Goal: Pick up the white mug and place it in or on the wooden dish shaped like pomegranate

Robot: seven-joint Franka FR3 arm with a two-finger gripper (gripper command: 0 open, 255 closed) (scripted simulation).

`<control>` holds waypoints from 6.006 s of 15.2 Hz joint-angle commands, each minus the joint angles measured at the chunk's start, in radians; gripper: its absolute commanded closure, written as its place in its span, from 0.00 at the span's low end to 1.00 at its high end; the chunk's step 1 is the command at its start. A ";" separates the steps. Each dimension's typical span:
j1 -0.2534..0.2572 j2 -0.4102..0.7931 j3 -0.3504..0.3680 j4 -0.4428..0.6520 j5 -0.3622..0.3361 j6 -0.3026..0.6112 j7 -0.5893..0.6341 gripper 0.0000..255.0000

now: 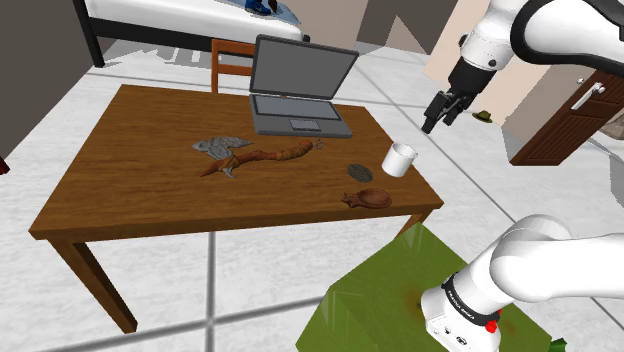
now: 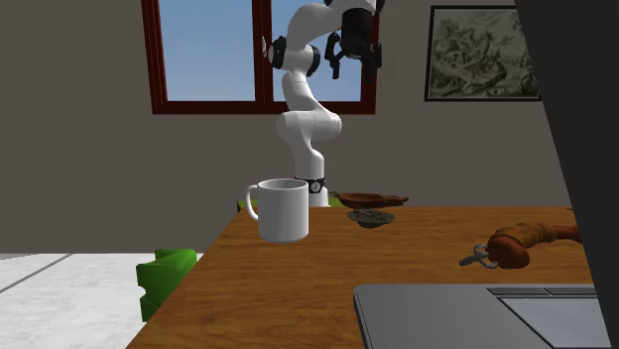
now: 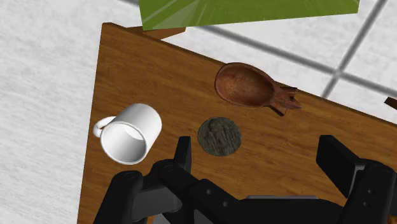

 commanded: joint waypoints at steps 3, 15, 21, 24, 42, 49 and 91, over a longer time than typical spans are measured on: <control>-0.007 0.024 -0.036 -0.031 -0.015 0.055 -0.036 0.00; -0.042 0.296 -0.247 -0.099 -0.068 0.391 -0.260 0.00; -0.041 0.502 -0.345 -0.056 -0.033 0.544 -0.393 0.00; -0.039 0.618 -0.388 -0.016 0.011 0.609 -0.472 0.00; -0.037 0.714 -0.403 -0.048 0.052 0.730 -0.513 1.00; -0.037 0.714 -0.403 -0.048 0.052 0.730 -0.513 1.00; 0.139 0.218 -0.006 -0.195 0.084 0.376 0.036 1.00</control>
